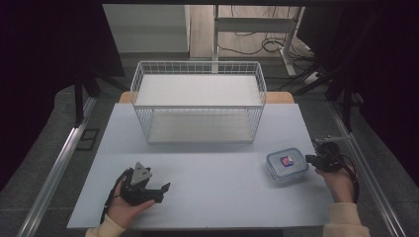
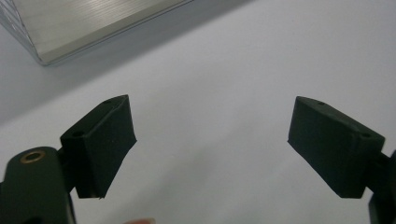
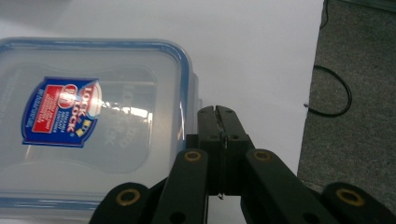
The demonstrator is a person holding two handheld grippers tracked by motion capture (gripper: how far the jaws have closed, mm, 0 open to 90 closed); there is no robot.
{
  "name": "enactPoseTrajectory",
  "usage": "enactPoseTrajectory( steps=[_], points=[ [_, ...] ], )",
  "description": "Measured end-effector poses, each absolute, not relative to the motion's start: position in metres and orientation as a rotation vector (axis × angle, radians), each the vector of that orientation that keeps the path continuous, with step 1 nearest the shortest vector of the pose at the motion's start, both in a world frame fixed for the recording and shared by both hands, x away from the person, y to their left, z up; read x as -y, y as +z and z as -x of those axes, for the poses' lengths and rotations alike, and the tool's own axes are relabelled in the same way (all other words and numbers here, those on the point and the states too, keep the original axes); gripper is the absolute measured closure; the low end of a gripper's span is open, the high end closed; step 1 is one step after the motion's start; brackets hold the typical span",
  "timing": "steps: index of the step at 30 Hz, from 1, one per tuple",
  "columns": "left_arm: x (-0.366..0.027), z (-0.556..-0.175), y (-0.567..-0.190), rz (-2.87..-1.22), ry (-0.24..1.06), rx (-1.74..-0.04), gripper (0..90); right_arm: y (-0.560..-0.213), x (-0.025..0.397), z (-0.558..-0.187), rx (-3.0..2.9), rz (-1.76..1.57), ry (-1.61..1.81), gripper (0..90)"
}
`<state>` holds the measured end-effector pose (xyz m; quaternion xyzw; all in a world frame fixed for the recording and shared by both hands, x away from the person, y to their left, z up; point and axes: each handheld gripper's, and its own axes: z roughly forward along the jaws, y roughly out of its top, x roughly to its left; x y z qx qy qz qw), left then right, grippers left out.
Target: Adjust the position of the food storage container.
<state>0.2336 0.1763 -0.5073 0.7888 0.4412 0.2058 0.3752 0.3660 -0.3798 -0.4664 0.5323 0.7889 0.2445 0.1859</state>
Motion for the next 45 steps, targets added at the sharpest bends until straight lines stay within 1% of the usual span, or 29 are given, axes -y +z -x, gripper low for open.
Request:
enactPoseTrajectory(
  steps=[7,12,28,45],
  points=[
    [-0.173,-0.233,-0.507,-2.027,0.524,-1.119,14.4,-0.465,0.369,-0.363,-2.267,-1.457,0.696,89.8],
    [-0.179,-0.235,-0.507,-2.008,0.511,-1.150,14.5,-0.465,0.355,-0.359,-2.305,-1.426,0.690,89.8],
    [-0.178,-0.234,-0.508,-2.014,0.516,-1.154,14.6,-0.471,0.348,-0.360,-2.332,-1.424,0.722,89.8],
    [-0.178,-0.235,-0.508,-2.012,0.513,-1.158,14.6,-0.474,0.325,-0.351,-2.398,-1.379,0.740,89.8]
  ],
)
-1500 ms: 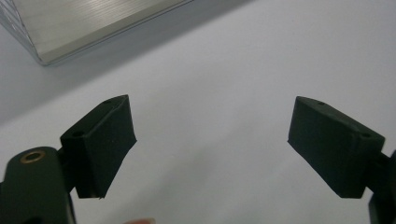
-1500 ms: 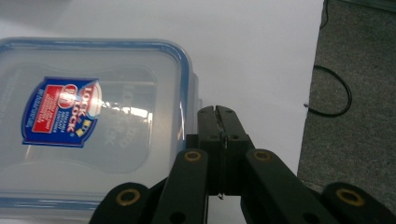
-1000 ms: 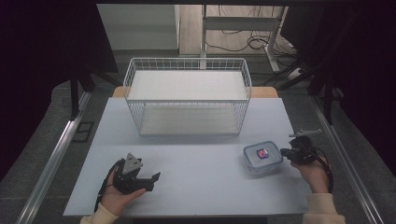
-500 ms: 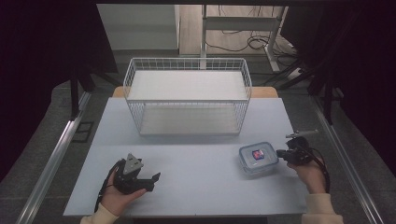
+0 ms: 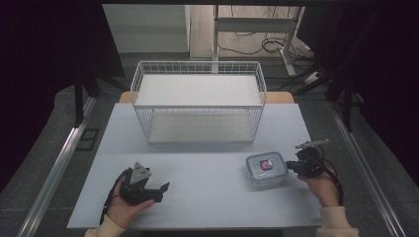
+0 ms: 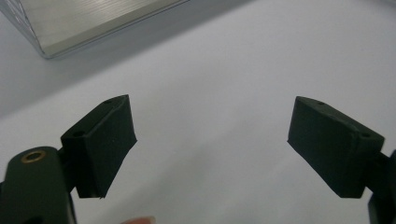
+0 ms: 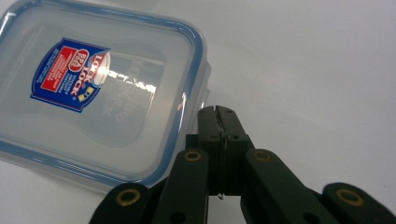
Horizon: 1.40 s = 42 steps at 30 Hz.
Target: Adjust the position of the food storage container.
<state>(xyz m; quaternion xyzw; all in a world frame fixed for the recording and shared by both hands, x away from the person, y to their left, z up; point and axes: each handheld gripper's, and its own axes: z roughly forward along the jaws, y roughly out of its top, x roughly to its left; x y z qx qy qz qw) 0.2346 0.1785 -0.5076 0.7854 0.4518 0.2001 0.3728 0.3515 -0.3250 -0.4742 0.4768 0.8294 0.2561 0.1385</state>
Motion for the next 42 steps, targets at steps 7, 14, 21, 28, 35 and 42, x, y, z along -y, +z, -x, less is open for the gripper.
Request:
enactPoseTrajectory(
  steps=[7,14,21,28,35,42],
  points=[
    [-0.180,-0.235,-0.508,-2.010,0.510,-1.159,14.7,-0.475,0.312,-0.349,-2.437,-1.350,0.754,89.8],
    [-0.181,-0.235,-0.507,-2.009,0.507,-1.160,14.7,-0.477,0.300,-0.347,-2.453,-1.328,0.757,89.7],
    [-0.182,-0.236,-0.507,-2.009,0.506,-1.161,14.7,-0.478,0.282,-0.343,-2.499,-1.274,0.777,89.8],
    [-0.181,-0.236,-0.508,-2.007,0.500,-1.163,14.7,-0.479,0.274,-0.341,-2.523,-1.251,0.785,89.8],
    [-0.182,-0.237,-0.507,-2.006,0.502,-1.161,14.8,-0.481,0.259,-0.342,-2.547,-1.217,0.796,89.8],
    [-0.181,-0.237,-0.506,-2.007,0.502,-1.159,14.8,-0.483,0.237,-0.342,-2.587,-1.170,0.794,89.8]
  ],
)
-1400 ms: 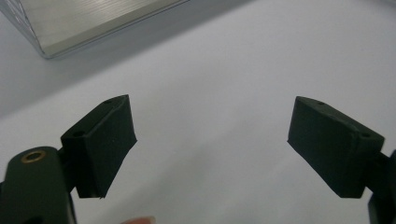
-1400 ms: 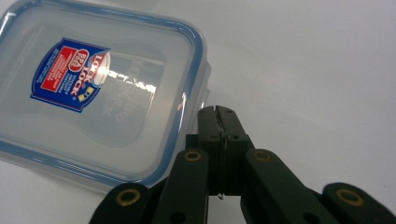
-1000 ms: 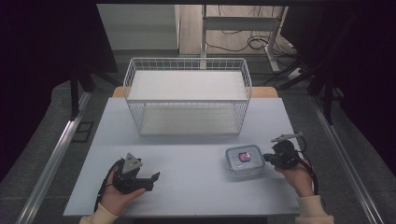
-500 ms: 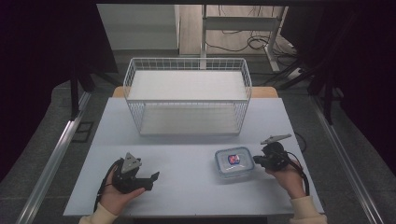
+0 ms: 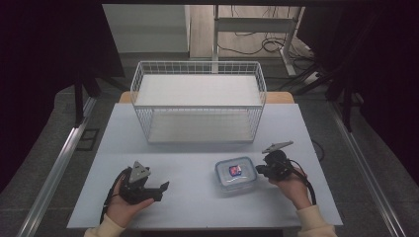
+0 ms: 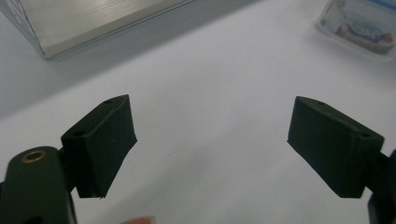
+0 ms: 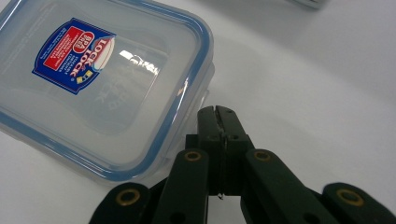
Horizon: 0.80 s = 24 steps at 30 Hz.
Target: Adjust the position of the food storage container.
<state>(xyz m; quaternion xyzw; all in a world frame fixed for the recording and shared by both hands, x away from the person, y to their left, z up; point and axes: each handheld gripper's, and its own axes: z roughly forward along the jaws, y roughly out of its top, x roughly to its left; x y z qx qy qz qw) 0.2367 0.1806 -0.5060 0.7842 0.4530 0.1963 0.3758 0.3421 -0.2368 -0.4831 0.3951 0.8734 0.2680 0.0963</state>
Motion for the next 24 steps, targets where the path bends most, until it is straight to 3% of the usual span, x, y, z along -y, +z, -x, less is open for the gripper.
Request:
enactPoseTrajectory(
  steps=[24],
  points=[
    [-0.186,-0.241,-0.506,-1.976,0.505,-1.187,14.9,-0.500,0.156,-0.324,-2.749,-0.937,0.833,89.7]
  ],
)
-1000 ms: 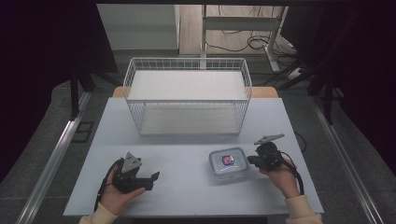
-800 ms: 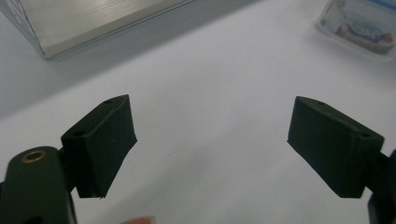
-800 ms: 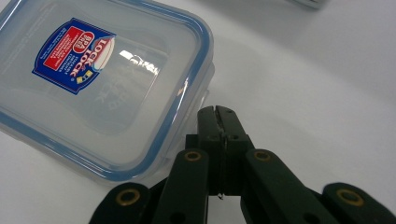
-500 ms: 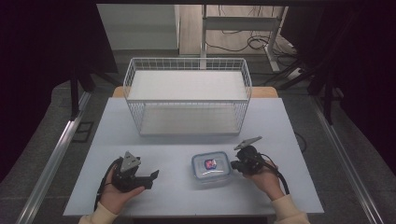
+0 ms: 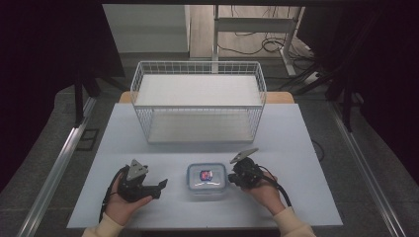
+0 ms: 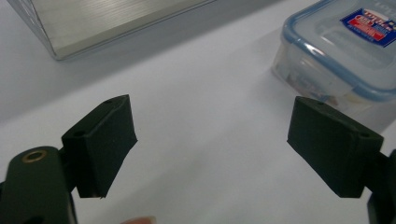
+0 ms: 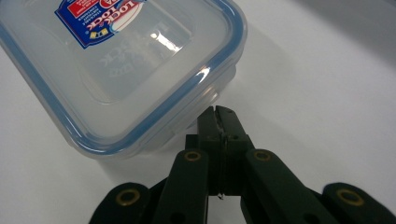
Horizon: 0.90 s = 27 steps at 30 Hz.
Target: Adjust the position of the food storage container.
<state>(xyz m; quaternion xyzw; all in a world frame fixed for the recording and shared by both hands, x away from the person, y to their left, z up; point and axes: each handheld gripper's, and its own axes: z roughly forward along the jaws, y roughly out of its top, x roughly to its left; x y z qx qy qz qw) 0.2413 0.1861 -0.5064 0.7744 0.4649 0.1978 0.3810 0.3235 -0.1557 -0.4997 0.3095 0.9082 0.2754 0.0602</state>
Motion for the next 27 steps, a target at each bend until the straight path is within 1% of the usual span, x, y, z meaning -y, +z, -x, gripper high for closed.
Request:
enactPoseTrajectory(
  steps=[5,9,18,20,21,22,23,24,25,27],
  points=[
    [-0.189,-0.240,-0.505,-1.947,0.519,-1.196,16.0,-0.501,0.147,-0.321,-2.755,-0.896,0.838,89.7],
    [-0.192,-0.240,-0.503,-1.924,0.522,-1.206,16.2,-0.497,0.152,-0.318,-2.739,-0.884,0.838,89.7],
    [-0.192,-0.244,-0.509,-1.933,0.523,-1.216,16.4,-0.473,0.195,-0.314,-2.547,-0.947,1.028,89.5],
    [-0.194,-0.243,-0.509,-1.927,0.521,-1.218,16.4,-0.469,0.207,-0.313,-2.508,-0.971,1.095,87.4],
    [-0.195,-0.243,-0.509,-1.926,0.521,-1.217,16.5,-0.468,0.210,-0.313,-2.495,-0.978,1.120,83.7],
    [-0.196,-0.241,-0.509,-1.924,0.521,-1.217,16.5,-0.468,0.215,-0.313,-2.480,-0.988,1.155,75.9],
    [-0.199,-0.238,-0.510,-1.924,0.520,-1.217,16.4,-0.469,0.223,-0.315,-2.463,-1.023,1.237,54.5],
    [-0.199,-0.238,-0.510,-1.924,0.520,-1.217,16.4,-0.469,0.223,-0.315,-2.463,-1.023,1.237,54.5],
    [-0.200,-0.237,-0.510,-1.926,0.520,-1.218,16.4,-0.469,0.226,-0.315,-2.440,-1.048,1.284,45.7],
    [-0.201,-0.234,-0.510,-1.922,0.523,-1.225,16.4,-0.469,0.232,-0.313,-2.372,-1.116,1.368,31.7]
  ],
)
